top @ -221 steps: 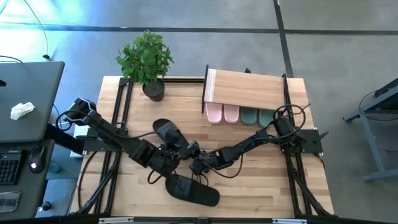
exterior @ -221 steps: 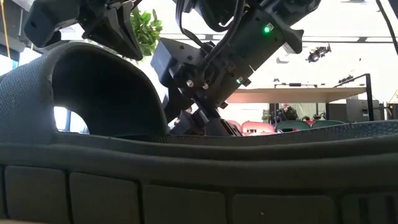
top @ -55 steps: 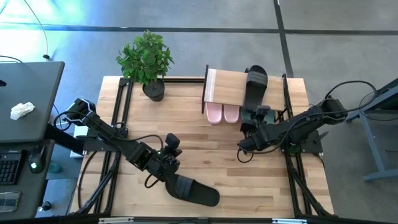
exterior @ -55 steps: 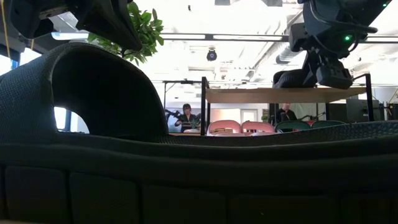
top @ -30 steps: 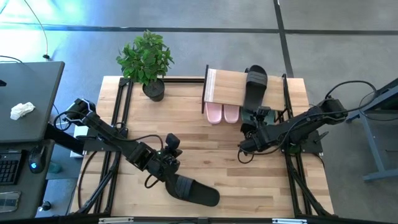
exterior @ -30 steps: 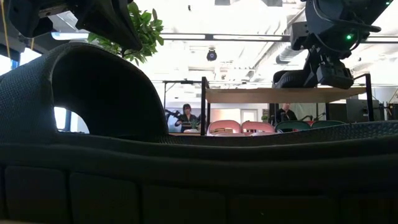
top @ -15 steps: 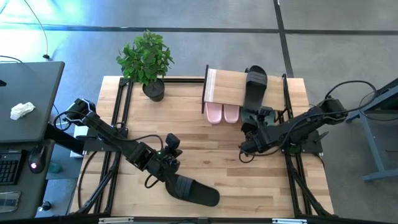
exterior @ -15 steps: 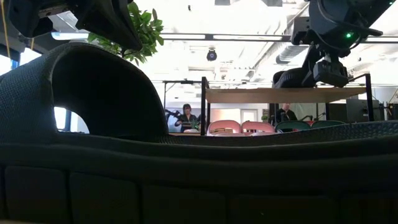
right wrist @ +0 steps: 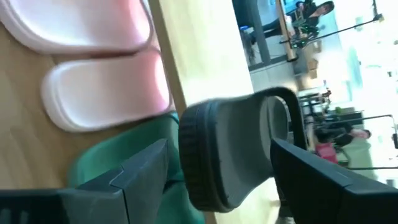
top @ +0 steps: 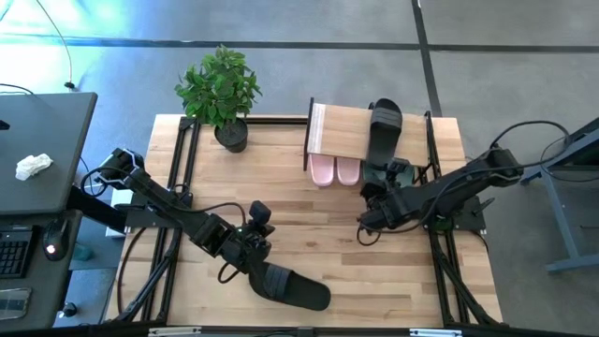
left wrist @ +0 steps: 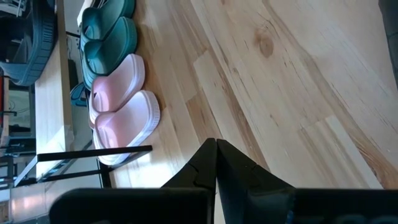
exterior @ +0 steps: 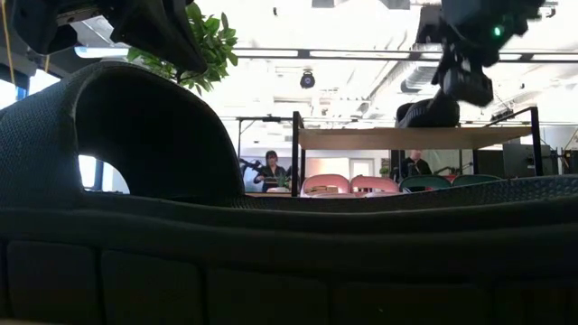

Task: Pick and place slides into the shelf
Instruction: Put the black slide on the shelf

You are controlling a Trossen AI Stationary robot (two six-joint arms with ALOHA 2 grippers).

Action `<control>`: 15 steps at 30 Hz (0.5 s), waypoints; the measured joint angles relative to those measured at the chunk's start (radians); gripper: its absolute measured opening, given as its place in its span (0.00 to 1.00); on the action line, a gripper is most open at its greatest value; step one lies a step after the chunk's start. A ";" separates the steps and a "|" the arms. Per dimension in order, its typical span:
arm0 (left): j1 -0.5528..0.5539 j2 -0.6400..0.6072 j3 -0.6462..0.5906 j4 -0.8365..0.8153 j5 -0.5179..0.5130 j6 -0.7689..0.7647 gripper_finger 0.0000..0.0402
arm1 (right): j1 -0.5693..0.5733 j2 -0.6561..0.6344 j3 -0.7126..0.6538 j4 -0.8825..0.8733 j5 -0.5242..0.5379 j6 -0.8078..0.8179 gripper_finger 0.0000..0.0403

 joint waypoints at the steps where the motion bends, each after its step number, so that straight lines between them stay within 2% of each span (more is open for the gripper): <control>1: 0.000 0.000 0.000 0.002 0.000 0.000 0.00 | 0.004 0.000 0.022 -0.007 -0.009 0.000 0.67; 4: 0.000 0.000 0.000 0.013 0.003 0.000 0.00 | 0.012 0.000 0.084 -0.035 -0.090 0.000 0.67; 9: 0.000 0.000 0.000 0.018 0.016 0.001 0.00 | 0.038 0.000 0.182 -0.021 -0.335 0.014 0.67; 15: 0.000 0.000 0.000 0.018 0.016 0.002 0.00 | 0.127 0.000 0.293 0.206 -0.692 -0.009 0.67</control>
